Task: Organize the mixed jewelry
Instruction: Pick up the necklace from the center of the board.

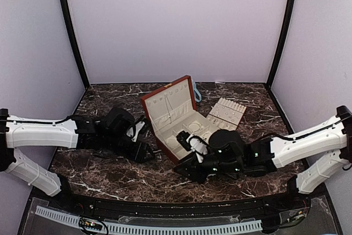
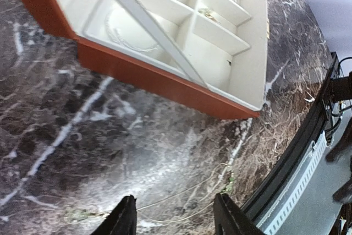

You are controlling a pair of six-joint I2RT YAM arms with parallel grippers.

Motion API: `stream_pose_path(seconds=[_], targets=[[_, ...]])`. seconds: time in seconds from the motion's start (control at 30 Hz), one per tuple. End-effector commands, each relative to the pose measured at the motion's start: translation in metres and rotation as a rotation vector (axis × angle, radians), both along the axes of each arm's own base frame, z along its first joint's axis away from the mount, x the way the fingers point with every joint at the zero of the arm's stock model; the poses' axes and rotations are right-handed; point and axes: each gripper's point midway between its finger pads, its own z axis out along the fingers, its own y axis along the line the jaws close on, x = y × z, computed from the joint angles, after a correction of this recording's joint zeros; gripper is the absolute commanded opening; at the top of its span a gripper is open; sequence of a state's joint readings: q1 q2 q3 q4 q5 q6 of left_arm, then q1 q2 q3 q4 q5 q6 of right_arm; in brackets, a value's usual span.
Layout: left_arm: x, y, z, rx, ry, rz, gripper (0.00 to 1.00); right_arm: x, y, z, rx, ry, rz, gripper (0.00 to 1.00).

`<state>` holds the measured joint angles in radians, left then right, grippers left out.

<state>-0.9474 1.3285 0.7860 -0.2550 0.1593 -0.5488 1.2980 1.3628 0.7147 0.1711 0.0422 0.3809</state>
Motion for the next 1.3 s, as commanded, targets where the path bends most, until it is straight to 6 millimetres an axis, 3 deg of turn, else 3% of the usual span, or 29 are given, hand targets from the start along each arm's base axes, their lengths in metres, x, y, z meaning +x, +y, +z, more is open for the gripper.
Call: stream_pose_path(seconds=[0.0,0.17,0.33,0.53,1.27], targets=[[0.017,0.030,0.027,0.022,-0.063,0.007,0.52,-0.038,0.035,-0.005,-0.047,-0.050,0.221,0.33],[0.048,0.063,0.057,0.001,-0.128,0.069,0.58,-0.048,0.050,-0.036,-0.140,-0.071,0.312,0.33],[0.075,0.079,0.084,-0.006,-0.235,0.088,0.60,-0.048,0.053,-0.070,-0.257,-0.081,0.357,0.29],[0.092,0.088,0.098,0.047,-0.366,0.102,0.61,-0.043,0.048,-0.100,-0.384,-0.107,0.380,0.25],[0.096,0.092,0.081,0.062,-0.430,0.103,0.61,-0.033,0.043,-0.131,-0.518,-0.180,0.412,0.23]])
